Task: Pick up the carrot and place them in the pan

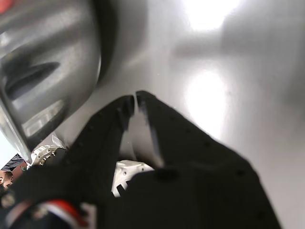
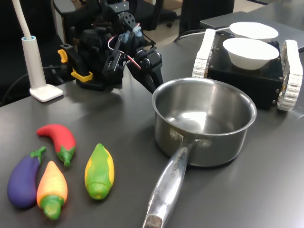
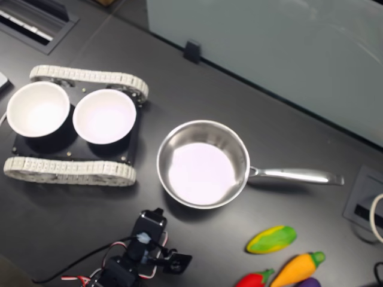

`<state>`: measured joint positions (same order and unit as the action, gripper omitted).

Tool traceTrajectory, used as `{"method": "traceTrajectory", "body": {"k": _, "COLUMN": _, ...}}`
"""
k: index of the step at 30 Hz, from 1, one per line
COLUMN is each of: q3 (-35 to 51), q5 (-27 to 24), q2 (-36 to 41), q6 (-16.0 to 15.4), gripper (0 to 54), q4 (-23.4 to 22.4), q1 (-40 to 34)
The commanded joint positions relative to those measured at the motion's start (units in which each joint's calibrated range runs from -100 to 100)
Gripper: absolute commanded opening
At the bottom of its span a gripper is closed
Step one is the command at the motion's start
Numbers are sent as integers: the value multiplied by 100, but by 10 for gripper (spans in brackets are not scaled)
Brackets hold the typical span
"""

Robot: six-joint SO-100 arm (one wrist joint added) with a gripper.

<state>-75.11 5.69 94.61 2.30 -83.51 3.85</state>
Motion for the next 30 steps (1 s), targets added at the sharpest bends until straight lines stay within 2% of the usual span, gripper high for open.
{"method": "traceTrajectory", "body": {"k": 1, "q3": 201, "q5": -10, "q2": 92, "q6": 56, "gripper": 2, "q4": -28, "q1": 120}}
{"method": "traceTrajectory", "body": {"k": 30, "q3": 201, "q5": 10, "q2": 92, "q6": 65, "gripper": 2, "q4": -20, "q1": 62}}
